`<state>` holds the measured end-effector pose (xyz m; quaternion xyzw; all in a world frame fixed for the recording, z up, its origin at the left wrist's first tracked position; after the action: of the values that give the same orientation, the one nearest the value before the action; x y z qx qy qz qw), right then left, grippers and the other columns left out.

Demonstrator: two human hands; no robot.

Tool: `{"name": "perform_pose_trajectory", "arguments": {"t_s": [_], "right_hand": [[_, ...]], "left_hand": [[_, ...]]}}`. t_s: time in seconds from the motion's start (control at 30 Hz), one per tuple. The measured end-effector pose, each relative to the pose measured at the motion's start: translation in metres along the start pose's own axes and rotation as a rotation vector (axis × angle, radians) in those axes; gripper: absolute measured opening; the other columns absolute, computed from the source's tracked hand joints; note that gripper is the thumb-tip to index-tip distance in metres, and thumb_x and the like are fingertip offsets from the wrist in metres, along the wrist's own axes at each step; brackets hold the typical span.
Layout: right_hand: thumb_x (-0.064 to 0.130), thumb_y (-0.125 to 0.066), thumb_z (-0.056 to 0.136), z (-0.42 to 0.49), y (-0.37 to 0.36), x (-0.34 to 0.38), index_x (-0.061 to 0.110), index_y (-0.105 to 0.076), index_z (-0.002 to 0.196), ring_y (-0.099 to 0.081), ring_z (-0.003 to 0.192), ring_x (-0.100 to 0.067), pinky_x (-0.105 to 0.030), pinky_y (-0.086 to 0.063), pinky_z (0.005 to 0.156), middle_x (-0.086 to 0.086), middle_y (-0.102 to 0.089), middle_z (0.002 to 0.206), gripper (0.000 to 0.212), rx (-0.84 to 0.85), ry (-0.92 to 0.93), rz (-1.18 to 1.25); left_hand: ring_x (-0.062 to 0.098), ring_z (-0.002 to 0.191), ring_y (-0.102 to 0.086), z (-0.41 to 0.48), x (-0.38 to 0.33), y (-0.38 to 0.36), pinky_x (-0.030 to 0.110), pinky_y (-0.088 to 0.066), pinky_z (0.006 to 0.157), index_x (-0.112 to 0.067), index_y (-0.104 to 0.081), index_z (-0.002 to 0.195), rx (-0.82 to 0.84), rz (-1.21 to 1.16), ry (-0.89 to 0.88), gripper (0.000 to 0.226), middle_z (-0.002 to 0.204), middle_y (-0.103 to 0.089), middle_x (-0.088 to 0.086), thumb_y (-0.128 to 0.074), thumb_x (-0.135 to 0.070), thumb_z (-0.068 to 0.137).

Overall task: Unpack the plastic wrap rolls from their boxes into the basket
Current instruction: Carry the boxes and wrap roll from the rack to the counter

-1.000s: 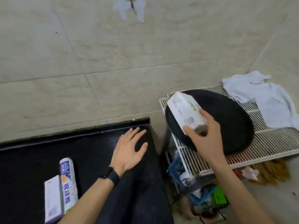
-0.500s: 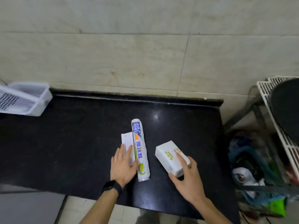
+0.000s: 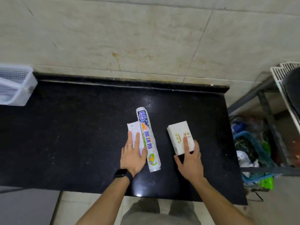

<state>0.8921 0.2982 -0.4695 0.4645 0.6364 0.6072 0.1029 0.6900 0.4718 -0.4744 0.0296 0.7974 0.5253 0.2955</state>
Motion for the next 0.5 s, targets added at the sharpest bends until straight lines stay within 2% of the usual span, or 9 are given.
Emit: {"name": "perform_pose_trajectory", "arguments": {"t_s": [0.1,0.2,0.3,0.4,0.5], "right_hand": [[0.059,-0.059,0.087,0.0,-0.003,0.0,0.047,0.014,0.154,-0.018,0.146,-0.042,-0.056,-0.035,0.113,-0.013,0.004,0.164,0.1,0.013,-0.034,-0.079],[0.067,-0.055,0.085,0.002,-0.001,0.002,0.044,0.014,0.155,-0.009,0.149,-0.041,-0.057,-0.023,0.119,-0.014,0.003,0.163,0.101,0.047,-0.035,-0.142],[0.073,-0.047,0.085,0.01,0.008,0.007,0.036,-0.003,0.158,-0.002,0.15,-0.04,-0.057,-0.014,0.121,-0.016,-0.004,0.164,0.093,0.067,-0.038,-0.218],[0.062,-0.055,0.086,0.018,0.026,0.034,0.018,-0.036,0.15,-0.007,0.15,-0.041,-0.056,-0.017,0.12,-0.019,-0.018,0.162,0.08,-0.026,0.055,-0.254],[0.051,-0.062,0.087,0.01,0.03,0.07,0.012,-0.046,0.143,-0.022,0.147,-0.035,-0.051,-0.028,0.118,-0.017,-0.037,0.154,0.069,-0.107,0.206,-0.159]], "left_hand": [[0.032,0.124,-0.046,0.0,0.0,0.001,0.043,-0.045,0.098,-0.035,-0.004,0.156,-0.012,0.006,-0.015,0.078,0.166,0.01,0.001,-0.034,-0.062,0.09],[0.033,0.121,-0.046,-0.001,-0.001,0.0,0.045,-0.048,0.091,-0.038,-0.001,0.155,0.013,-0.007,0.005,0.079,0.164,0.017,-0.004,-0.038,-0.061,0.09],[0.034,0.125,-0.043,0.0,-0.003,0.001,0.046,-0.049,0.091,-0.04,-0.004,0.154,0.042,-0.128,0.081,0.08,0.162,0.02,-0.012,-0.046,-0.054,0.089],[0.035,0.131,-0.044,0.001,-0.001,0.006,0.042,-0.046,0.096,-0.033,-0.01,0.156,0.034,-0.259,0.156,0.084,0.165,0.014,-0.002,-0.058,-0.042,0.087],[0.037,0.139,-0.038,-0.005,0.009,0.014,0.039,-0.039,0.105,-0.027,-0.007,0.157,0.028,-0.35,0.247,0.092,0.164,-0.008,0.013,-0.062,-0.034,0.083]]}}
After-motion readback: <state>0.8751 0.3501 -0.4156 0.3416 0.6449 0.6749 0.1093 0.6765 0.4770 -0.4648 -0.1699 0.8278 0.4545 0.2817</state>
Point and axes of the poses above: each hand's wrist, its own z-axis towards the middle knuckle, its own y-axis out of the back of the hand, x = y × z, the point moved 7 cm from there along z, towards the middle knuckle
